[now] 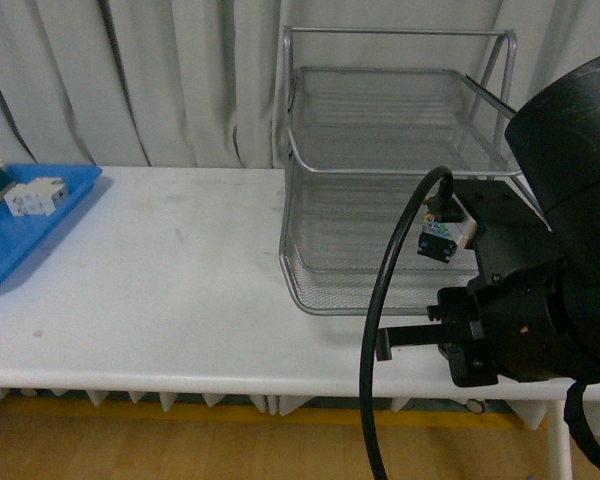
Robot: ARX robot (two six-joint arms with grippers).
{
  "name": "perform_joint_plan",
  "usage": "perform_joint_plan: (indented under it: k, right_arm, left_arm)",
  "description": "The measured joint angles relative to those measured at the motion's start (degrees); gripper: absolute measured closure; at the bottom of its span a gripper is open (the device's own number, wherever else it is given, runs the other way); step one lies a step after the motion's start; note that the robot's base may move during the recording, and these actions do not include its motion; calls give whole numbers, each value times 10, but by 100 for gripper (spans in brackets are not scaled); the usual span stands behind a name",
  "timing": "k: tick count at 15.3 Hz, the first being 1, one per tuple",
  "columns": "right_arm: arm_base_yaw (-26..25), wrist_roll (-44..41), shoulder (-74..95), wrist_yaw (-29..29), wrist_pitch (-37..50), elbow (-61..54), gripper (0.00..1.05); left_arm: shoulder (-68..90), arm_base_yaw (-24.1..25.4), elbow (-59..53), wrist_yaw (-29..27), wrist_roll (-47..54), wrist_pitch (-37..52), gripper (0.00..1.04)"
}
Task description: Place button on rack with both arms
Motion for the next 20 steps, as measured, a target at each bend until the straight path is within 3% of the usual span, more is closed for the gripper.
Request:
perform_joint_plan:
  k: [2,12,20]
  right_arm:
    - [1,3,30,9,-3,20,103]
    - [-93,-17,139,2,-26,183,103]
    - [-112,-34,186,-2,-28,256,103]
  left_arm:
    - [0,0,0,0,0,0,7]
    - [0,0,0,0,0,0,7]
    - [0,0,0,0,0,0,7]
